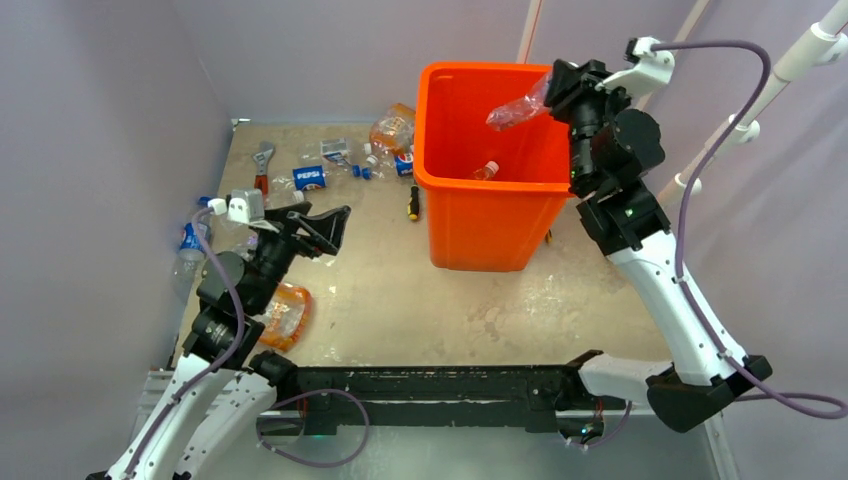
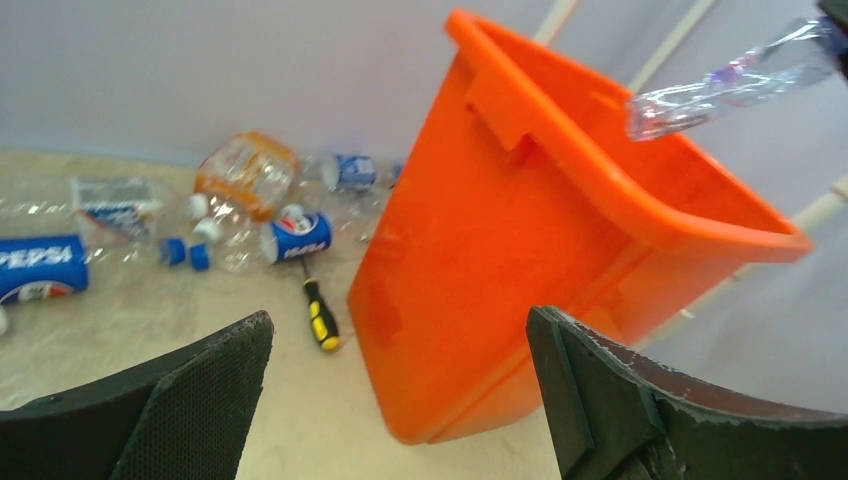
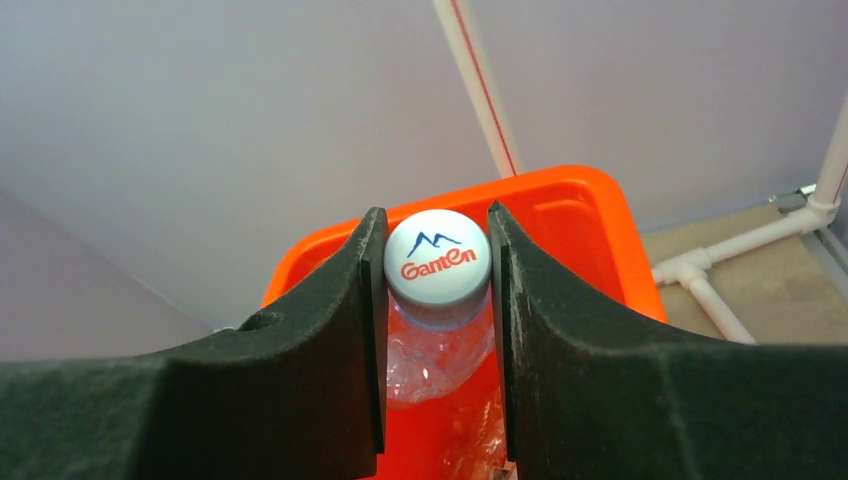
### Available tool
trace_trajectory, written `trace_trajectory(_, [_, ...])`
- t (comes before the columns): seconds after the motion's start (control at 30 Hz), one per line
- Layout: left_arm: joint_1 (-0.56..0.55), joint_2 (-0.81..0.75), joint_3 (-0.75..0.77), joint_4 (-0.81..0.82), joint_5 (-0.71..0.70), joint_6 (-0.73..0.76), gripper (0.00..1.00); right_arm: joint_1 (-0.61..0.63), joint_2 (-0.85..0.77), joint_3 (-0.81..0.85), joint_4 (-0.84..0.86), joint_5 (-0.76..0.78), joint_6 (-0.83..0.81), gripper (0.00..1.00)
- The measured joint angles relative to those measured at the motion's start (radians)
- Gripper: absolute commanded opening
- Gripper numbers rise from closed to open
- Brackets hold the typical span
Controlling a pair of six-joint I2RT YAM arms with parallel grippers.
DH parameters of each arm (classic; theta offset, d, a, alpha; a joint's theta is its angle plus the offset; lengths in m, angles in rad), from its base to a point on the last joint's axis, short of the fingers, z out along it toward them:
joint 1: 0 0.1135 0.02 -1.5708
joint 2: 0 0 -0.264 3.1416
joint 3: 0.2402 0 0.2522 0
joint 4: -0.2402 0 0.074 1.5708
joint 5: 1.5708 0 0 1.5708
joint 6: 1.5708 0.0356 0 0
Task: Put the plastic bottles in the bin
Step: Place the plastic bottle in the trash bin.
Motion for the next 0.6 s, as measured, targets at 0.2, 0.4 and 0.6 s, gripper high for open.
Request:
trace_trajectory(0.2, [0.0,-0.014,-0.022,-0.078,-0.089,0.0,0.97,-0.089,-0.036,-0.118,0.002,-0.078,0.132,0.0])
trace_trajectory(0.4, [0.0,-0.029,-0.031,-0.088,-0.121,0.0,0.96,-0.092,-0.029,-0.209,0.007,-0.164,0.192,0.0])
trace_trajectory(0.6, [0.0,-0.034,-0.031,-0.119,-0.147,-0.001,0.96,-0.092,-0.011,-0.253,-0.008,-0.259,0.222,0.0])
